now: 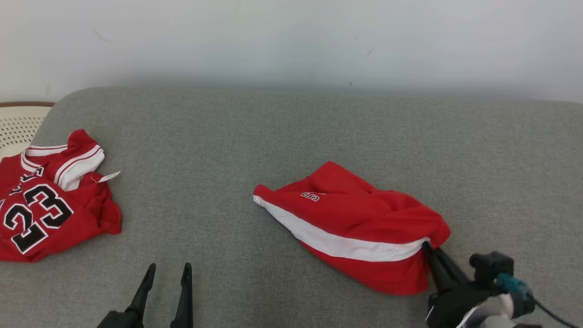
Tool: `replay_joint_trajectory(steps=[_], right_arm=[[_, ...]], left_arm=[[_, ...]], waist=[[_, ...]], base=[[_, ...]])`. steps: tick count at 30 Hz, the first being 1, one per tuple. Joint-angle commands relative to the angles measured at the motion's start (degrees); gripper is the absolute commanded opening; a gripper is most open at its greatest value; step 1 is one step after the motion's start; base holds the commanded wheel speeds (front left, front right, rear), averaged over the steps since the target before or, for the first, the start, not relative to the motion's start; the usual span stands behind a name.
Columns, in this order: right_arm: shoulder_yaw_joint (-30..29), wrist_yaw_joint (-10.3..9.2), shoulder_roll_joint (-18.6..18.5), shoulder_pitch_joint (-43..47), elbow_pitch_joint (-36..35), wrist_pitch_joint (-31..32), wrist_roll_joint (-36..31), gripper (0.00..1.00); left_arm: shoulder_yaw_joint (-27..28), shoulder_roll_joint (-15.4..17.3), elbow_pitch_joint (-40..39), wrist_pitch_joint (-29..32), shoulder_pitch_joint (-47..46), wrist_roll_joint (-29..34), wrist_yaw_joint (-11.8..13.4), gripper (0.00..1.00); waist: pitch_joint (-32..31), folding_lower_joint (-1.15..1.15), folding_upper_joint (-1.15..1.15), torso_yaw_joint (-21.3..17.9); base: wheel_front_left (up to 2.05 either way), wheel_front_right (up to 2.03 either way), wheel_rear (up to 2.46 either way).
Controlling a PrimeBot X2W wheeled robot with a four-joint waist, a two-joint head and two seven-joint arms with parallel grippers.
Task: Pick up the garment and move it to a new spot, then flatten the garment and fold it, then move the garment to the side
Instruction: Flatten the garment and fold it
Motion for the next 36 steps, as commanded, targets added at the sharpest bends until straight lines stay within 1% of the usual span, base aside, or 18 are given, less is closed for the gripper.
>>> replay_joint_trajectory(steps=[1, 5, 6, 7, 8, 13, 16, 17, 18, 19, 21, 24, 29, 31, 33, 36], right_arm=[[-0.27, -0.04, -0.85, -1.29, 0.96, -0.02, -0.51, 0.00], [-2.15, -0.04, -2.40, -4.30, 4.31, -0.02, -1.47, 0.00], [-2.79, -0.04, -2.54, -4.76, 5.12, -0.02, -1.82, 0.29], [-3.75, -0.04, -2.46, -5.28, 5.44, -0.02, -2.11, 0.93], [-4.95, -0.04, -2.24, -5.58, 5.67, -0.02, -2.50, 1.00], [-10.81, -0.04, -0.41, -2.51, 4.12, -0.02, -5.28, 1.00], [-14.19, -0.04, 0.91, -0.48, 1.91, -0.02, -7.55, 1.00], [-14.19, -0.04, 0.91, -0.48, 1.91, -0.02, -7.55, 1.00], [-15.95, -0.04, 1.85, 1.03, -0.09, -0.02, -9.11, 1.00], [-15.95, -0.04, 1.85, 1.03, -0.09, -0.02, -9.11, 1.00], [-17.20, -0.04, 2.68, 2.49, -2.47, -0.02, -10.75, 1.00], [-17.75, -0.04, 3.82, 4.31, -6.56, -0.01, -13.51, 1.00], [-18.52, -0.04, 5.91, 6.62, -13.72, -0.01, -15.19, 1.00], [-17.97, -0.04, 6.41, 7.75, -15.72, -0.01, -15.61, 1.00], [-17.22, -0.04, 6.57, 8.33, -17.16, -0.02, -15.81, 1.00], [-16.41, -0.04, 6.51, 8.89, -18.08, -0.02, -15.51, 1.00]], left_arm=[[-0.21, 0.00, 0.17, -0.07, -0.42, -0.24, 0.05, 1.00], [-1.18, 0.00, 0.66, -0.07, -1.35, -0.50, -0.10, 1.00], [-1.38, -0.01, 0.80, -0.07, -1.38, -0.69, -0.07, 1.00], [-1.60, 0.00, 1.01, -0.07, -1.29, -0.76, -0.07, 1.00], [-1.79, -0.01, 1.23, -0.07, -1.29, -0.94, 0.03, 1.00], [-2.07, -0.01, 1.70, -0.07, -1.01, -1.51, 0.37, 1.00], [-2.03, -0.01, 2.02, -0.07, -0.78, -1.86, 0.18, 1.00], [-2.03, -0.01, 2.02, -0.07, -0.78, -1.86, 0.18, 1.00], [-2.11, 0.00, 2.27, -0.07, -0.85, -1.92, -0.10, 1.00], [-2.11, 0.00, 2.27, -0.07, -0.85, -1.92, -0.10, 1.00], [-2.26, -0.02, 2.56, -0.07, -1.07, -2.29, -0.27, 1.00], [-2.16, 0.01, 2.78, -0.07, -1.58, -2.47, 0.12, 1.00], [-2.25, 0.00, 3.34, -0.07, -2.30, -2.70, 0.27, 1.00], [-2.74, -0.01, 4.08, -0.07, -2.64, -3.24, -0.59, 1.00], [-3.25, -0.02, 5.52, -0.07, -3.63, -2.44, -1.52, 1.00], [-3.59, 0.01, 8.36, -0.07, -5.41, -1.70, -3.33, 1.00]], waist=[[0.31, -0.01, 0.00, -0.11], [0.69, -0.01, 0.00, -0.25], [0.70, -0.01, 0.00, -0.35], [0.68, -0.01, 0.00, -0.50], [0.58, -0.01, 0.00, -0.69], [-0.59, -0.01, 0.00, -2.26], [-1.32, -0.01, 0.00, -3.72], [-1.32, -0.01, 0.00, -3.72], [-1.66, -0.01, 0.00, -4.75], [-1.66, -0.01, 0.00, -4.75], [-1.93, -0.01, 0.00, -5.86], [-2.01, -0.01, 0.00, -7.84], [-1.91, -0.01, 0.00, -10.97], [-1.77, -0.01, 0.00, -12.04], [-1.55, -0.01, 0.00, -13.09], [-1.22, -0.01, 0.00, -14.51]], base=[[0.00, 0.00, 0.00], [0.00, 0.00, 0.00], [0.00, 0.00, 0.00], [0.00, 0.00, 0.00], [0.00, 0.00, 0.00], [0.00, 0.00, 0.00], [0.00, 0.00, 0.00], [0.00, 0.00, 0.00], [0.00, 0.00, 0.00], [0.00, 0.00, 0.00], [0.00, 0.00, 0.00], [0.00, 0.00, 0.00], [0.00, 0.00, 0.00], [0.00, 0.00, 0.00], [0.00, 0.00, 0.00], [0.00, 0.00, 0.00]])
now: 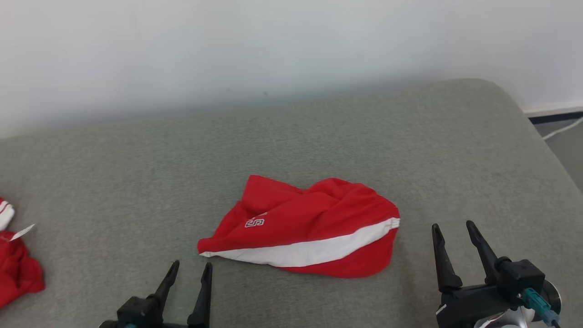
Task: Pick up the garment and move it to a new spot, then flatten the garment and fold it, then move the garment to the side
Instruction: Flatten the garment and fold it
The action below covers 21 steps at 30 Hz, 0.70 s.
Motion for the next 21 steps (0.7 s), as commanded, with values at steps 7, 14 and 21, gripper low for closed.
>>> replay_joint_trajectory(steps=[7, 14, 21], right_arm=[[1.22, -0.04, 0.25, -0.10, -1.26, -0.02, 0.61, 1.00], [2.75, -0.04, 0.16, -0.46, -2.11, -0.02, 1.34, 1.00], [3.65, -0.04, -0.50, -1.00, -2.05, -0.01, 2.17, 1.00]], left_arm=[[1.98, 0.08, 6.66, -0.07, -4.85, 0.07, -1.52, 1.00], [6.18, 0.02, 11.14, -0.07, -6.93, -2.72, -1.25, 1.00], [8.42, 0.02, 16.27, -0.07, -9.13, -4.38, -2.99, 1.00]], waist=[[1.80, 0.00, 0.00, -4.85], [3.32, 0.00, 0.00, -7.44], [4.18, 0.00, 0.00, -8.99]], base=[[0.00, 0.00, 0.00], [0.00, 0.00, 0.00], [0.00, 0.00, 0.00]])
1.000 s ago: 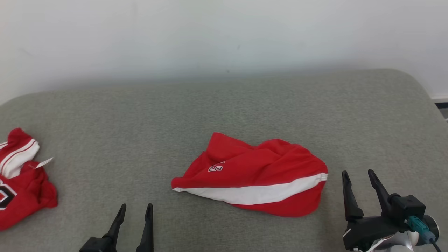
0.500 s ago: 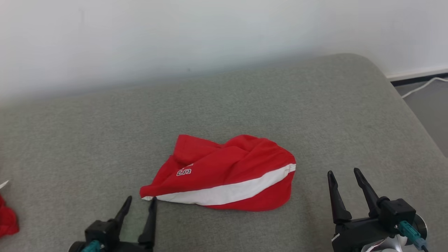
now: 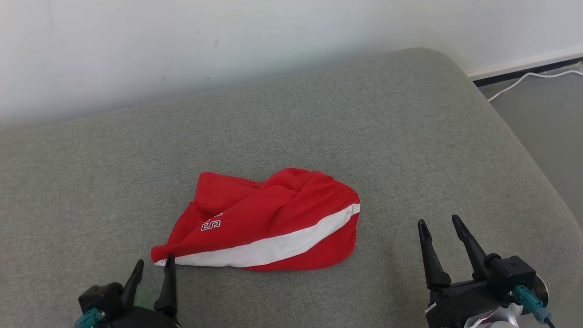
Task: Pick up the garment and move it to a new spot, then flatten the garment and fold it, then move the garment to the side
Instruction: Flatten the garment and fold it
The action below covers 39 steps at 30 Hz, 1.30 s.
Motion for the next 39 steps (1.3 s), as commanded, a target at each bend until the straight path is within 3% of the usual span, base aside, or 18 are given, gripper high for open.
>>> replay_joint_trajectory(steps=[1, 8, 9, 10, 11, 18, 29, 39], right_arm=[[0.23, -0.04, -0.32, -0.57, -0.06, -0.02, 0.45, 1.00], [0.77, -0.04, -0.14, -0.90, -0.02, -0.02, 0.87, 1.00], [0.78, -0.04, -0.06, -0.89, 0.01, -0.02, 0.90, 1.00], [0.78, -0.04, 0.03, -0.86, 0.05, -0.01, 0.98, 1.00], [0.72, -0.04, 0.14, -0.95, 0.06, -0.01, 1.02, 1.00], [0.13, -0.04, 0.68, -0.94, -0.04, -0.02, 1.38, 1.00], [-0.90, -0.04, 1.64, 1.94, 0.87, -0.02, 1.83, 1.00], [-0.66, -0.04, 3.09, 2.68, 1.20, -0.02, 1.82, 1.00]], left_arm=[[0.48, 0.03, 0.53, -0.07, -1.10, -0.80, -0.65, 1.00], [-0.39, 0.05, 2.20, -0.07, -2.78, -2.82, -2.21, 1.00], [-0.58, 0.05, 2.48, -0.07, -2.70, -2.77, -2.39, 0.84], [-0.80, 0.04, 2.59, -0.07, -2.81, -3.14, -2.54, 0.30], [-1.20, 0.04, 2.24, -0.07, -3.14, -3.15, -2.60, 0.00], [-4.57, 0.40, 0.10, -0.07, -2.75, -4.05, -2.68, 0.00], [-5.17, 0.11, -6.61, -0.07, 3.89, -3.89, -2.69, 0.00], [-3.20, 0.69, -5.80, -0.07, 5.80, -1.09, -2.65, 0.00]], waist=[[0.51, 0.00, 0.00, -0.64], [1.27, 0.00, 0.00, -0.96], [1.37, 0.00, 0.00, -0.93], [1.50, 0.00, 0.00, -0.86], [1.63, 0.00, 0.00, -0.76], [1.15, 0.00, 0.00, 1.34], [-3.85, 0.00, 0.00, 10.99], [-4.64, 0.00, 0.00, 17.45]], base=[[0.00, 0.00, 0.00], [0.00, 0.00, 0.00], [0.00, 0.00, 0.00], [0.00, 0.00, 0.00], [0.00, 0.00, 0.00], [0.00, 0.00, 0.00], [0.00, 0.00, 0.00], [0.00, 0.00, 0.00]])
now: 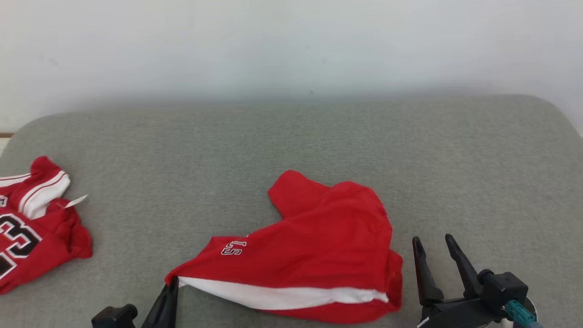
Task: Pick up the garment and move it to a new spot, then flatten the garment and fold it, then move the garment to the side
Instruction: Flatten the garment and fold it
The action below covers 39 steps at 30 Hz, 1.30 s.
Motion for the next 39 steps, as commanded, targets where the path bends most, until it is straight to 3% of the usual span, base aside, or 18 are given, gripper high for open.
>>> replay_joint_trajectory(steps=[1, 12, 19, 20, 21, 22, 23, 24, 25, 39], right_arm=[[0.37, -0.04, 0.26, -0.07, 0.05, -0.02, 0.06, 1.00], [1.59, -0.04, -0.10, -2.27, 0.40, -0.02, 0.60, 1.00], [1.39, -0.04, -0.33, -3.08, 0.44, -0.01, 1.04, 1.00], [1.43, -0.04, -0.28, -3.33, 0.37, -0.02, 0.98, 1.00], [1.44, -0.04, -0.23, -3.50, 0.31, -0.02, 1.03, 1.00], [1.60, -0.04, -0.11, -3.61, 0.28, -0.02, 1.05, 1.00], [1.60, -0.04, -0.07, -3.53, 0.21, -0.02, 1.12, 1.00], [1.60, -0.04, -0.01, -3.48, 0.18, -0.02, 1.14, 1.00], [1.41, -0.04, 0.02, -3.42, 0.15, -0.02, 1.17, 1.00], [1.35, -0.04, 0.00, -1.00, 0.92, -0.02, 1.59, 1.00]], left_arm=[[0.65, 0.50, 0.62, -0.07, -0.20, 0.53, 0.07, 0.00], [-0.56, 1.60, 8.23, -0.07, -7.71, 2.71, 0.14, 0.00], [-1.03, 2.96, 19.23, 0.13, -14.98, 4.60, 2.77, 0.00], [-0.99, 3.39, 20.87, 0.12, -15.71, 4.89, 3.37, 0.03], [-0.69, 3.59, 22.55, 0.12, -16.39, 4.84, 3.96, 0.33], [-0.26, 3.94, 23.84, 0.08, -17.10, 4.76, 4.69, 0.45], [0.17, 4.14, 24.78, 0.03, -17.54, 4.66, 5.43, 0.72], [0.88, 4.43, 25.55, 0.03, -17.78, 4.20, 6.07, 0.92], [1.39, 4.74, 25.88, 0.07, -17.89, 3.97, 6.64, 1.00], [6.22, 3.17, 13.39, -0.05, -7.26, 4.28, 7.72, 1.00]], waist=[[-0.72, 0.01, 0.00, 2.33], [2.53, 0.01, 0.00, -1.89], [4.43, 0.01, 0.00, -5.63], [4.66, 0.01, 0.00, -6.09], [4.81, 0.01, 0.00, -6.51], [4.90, 0.01, 0.00, -6.97], [4.90, 0.01, 0.00, -7.30], [4.85, 0.01, 0.00, -7.62], [4.77, 0.01, 0.00, -7.76], [-0.07, 0.01, 0.00, -3.11]], base=[[0.00, 0.00, 0.00], [0.00, 0.00, 0.00], [0.00, 0.00, 0.00], [0.00, 0.00, 0.00], [0.00, 0.00, 0.00], [0.00, 0.00, 0.00], [0.00, 0.00, 0.00], [0.00, 0.00, 0.00], [0.00, 0.00, 0.00], [0.00, 0.00, 0.00]])
